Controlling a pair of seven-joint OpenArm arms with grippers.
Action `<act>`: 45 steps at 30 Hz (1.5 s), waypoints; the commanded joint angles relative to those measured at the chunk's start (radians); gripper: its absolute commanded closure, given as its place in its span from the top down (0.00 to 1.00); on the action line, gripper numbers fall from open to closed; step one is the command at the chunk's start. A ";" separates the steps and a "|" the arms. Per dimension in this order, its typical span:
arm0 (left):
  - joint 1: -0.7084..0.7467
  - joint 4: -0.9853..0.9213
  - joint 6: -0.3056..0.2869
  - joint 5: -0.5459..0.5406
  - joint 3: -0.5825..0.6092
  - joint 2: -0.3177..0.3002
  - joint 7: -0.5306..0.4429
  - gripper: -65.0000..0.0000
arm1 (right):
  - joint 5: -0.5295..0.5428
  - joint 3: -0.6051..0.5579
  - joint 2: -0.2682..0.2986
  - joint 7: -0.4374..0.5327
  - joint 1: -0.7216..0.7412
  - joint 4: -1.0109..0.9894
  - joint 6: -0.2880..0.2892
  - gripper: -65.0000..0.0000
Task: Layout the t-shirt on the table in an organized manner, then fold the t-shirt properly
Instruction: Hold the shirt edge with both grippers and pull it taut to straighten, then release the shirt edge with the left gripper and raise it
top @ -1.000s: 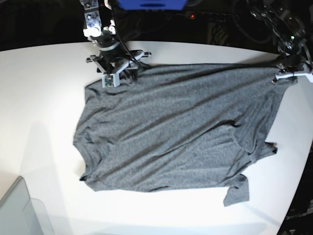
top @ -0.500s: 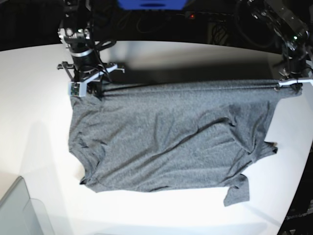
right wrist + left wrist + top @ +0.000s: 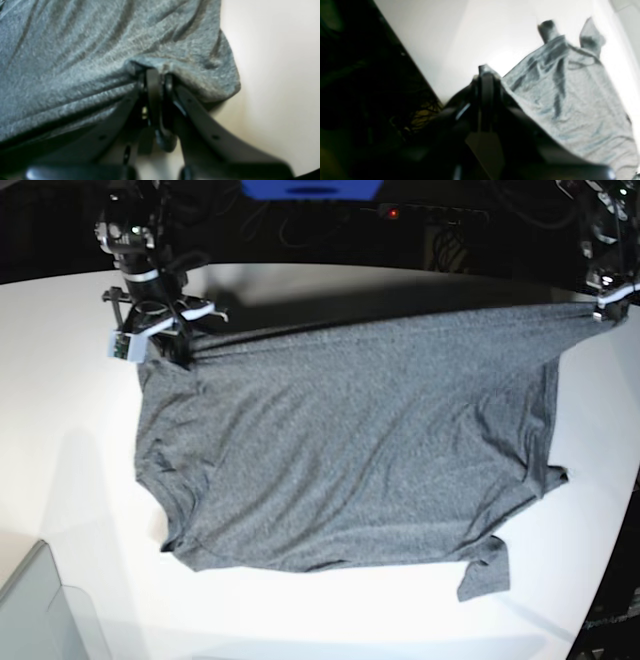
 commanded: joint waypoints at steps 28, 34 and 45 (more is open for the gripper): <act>0.208 -0.093 0.012 -0.356 -0.013 0.006 0.100 0.01 | -0.019 0.005 0.039 0.040 -0.002 -0.053 -0.024 0.00; 0.217 -0.102 0.011 -0.421 -0.014 0.006 0.098 0.26 | -0.019 0.005 0.039 0.039 -0.002 -0.053 -0.024 0.00; 0.229 -0.076 0.012 -0.629 -0.162 0.006 0.105 0.56 | -0.015 0.006 0.039 0.039 -0.019 -0.053 -0.024 0.25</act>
